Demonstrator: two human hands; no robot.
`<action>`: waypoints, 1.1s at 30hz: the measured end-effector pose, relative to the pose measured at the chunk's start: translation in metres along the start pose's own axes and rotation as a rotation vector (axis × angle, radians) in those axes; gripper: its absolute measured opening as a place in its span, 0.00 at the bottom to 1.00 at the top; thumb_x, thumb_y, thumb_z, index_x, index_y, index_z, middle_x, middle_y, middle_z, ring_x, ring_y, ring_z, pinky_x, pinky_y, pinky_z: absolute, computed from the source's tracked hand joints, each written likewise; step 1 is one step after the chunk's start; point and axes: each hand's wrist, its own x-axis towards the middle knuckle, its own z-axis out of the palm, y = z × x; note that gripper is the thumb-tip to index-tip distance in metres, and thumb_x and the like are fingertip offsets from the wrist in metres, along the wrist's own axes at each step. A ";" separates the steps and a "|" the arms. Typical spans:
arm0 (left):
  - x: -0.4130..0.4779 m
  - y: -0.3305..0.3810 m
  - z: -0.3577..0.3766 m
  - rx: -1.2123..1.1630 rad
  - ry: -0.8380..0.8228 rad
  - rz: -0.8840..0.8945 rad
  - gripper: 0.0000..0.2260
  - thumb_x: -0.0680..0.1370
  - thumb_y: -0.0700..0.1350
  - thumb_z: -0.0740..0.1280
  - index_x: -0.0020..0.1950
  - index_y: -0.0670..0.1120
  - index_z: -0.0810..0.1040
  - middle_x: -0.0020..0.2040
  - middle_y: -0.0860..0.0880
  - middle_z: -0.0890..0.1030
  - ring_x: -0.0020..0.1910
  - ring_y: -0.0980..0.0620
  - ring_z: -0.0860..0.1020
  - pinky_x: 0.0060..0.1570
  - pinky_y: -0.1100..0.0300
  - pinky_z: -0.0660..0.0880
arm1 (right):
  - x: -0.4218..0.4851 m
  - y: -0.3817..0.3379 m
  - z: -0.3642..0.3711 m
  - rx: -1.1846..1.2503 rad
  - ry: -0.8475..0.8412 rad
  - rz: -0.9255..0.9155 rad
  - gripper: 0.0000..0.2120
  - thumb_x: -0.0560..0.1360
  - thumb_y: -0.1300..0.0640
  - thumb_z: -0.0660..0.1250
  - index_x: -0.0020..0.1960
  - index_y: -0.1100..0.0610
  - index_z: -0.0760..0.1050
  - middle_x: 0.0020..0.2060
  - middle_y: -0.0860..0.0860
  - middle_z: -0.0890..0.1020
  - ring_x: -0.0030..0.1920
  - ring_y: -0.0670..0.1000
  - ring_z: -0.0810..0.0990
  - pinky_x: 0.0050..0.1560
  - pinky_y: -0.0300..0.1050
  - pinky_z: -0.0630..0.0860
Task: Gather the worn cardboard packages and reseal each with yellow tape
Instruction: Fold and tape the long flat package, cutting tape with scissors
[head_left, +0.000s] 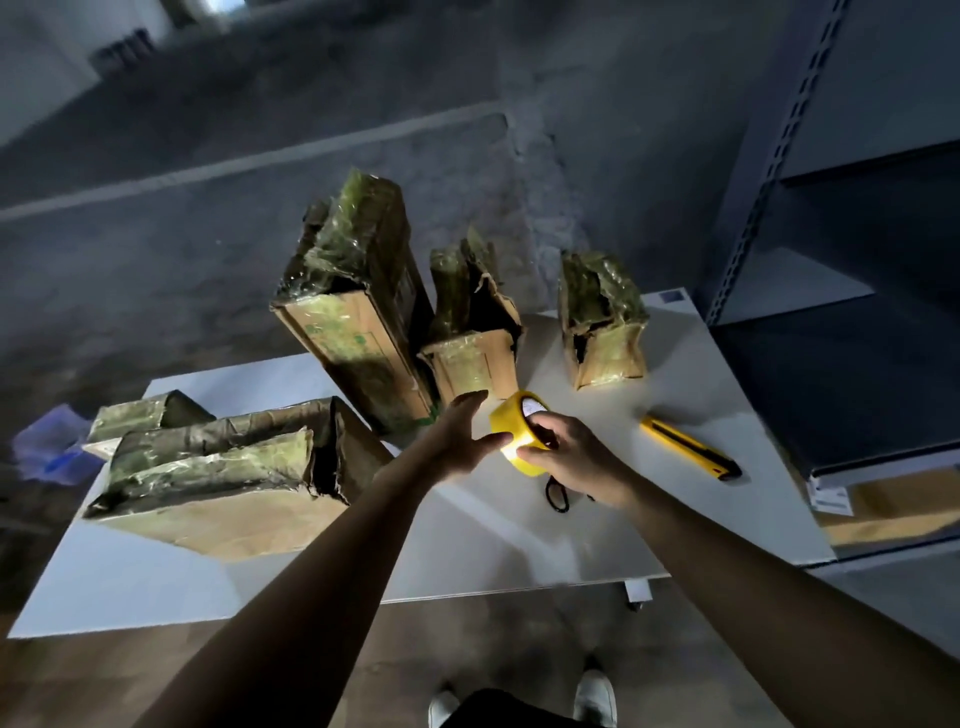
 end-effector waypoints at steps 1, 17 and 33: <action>-0.002 -0.001 -0.001 -0.038 0.003 -0.006 0.34 0.78 0.55 0.69 0.79 0.47 0.59 0.78 0.46 0.63 0.74 0.46 0.66 0.72 0.50 0.65 | -0.002 -0.003 0.000 0.034 -0.013 -0.011 0.04 0.75 0.62 0.69 0.44 0.59 0.75 0.33 0.49 0.70 0.34 0.44 0.67 0.33 0.34 0.64; -0.073 -0.017 -0.008 -0.074 0.645 0.427 0.14 0.80 0.39 0.68 0.65 0.44 0.80 0.64 0.46 0.79 0.62 0.49 0.78 0.59 0.56 0.77 | -0.019 -0.070 0.053 0.361 0.148 -0.074 0.06 0.82 0.54 0.63 0.49 0.50 0.78 0.40 0.47 0.84 0.39 0.42 0.80 0.39 0.32 0.71; -0.140 -0.035 -0.062 -0.955 0.322 0.197 0.21 0.77 0.54 0.69 0.67 0.46 0.77 0.59 0.52 0.83 0.58 0.56 0.81 0.61 0.52 0.78 | -0.063 -0.155 0.105 0.503 0.259 -0.036 0.06 0.81 0.55 0.64 0.53 0.49 0.80 0.47 0.47 0.85 0.53 0.49 0.83 0.53 0.41 0.79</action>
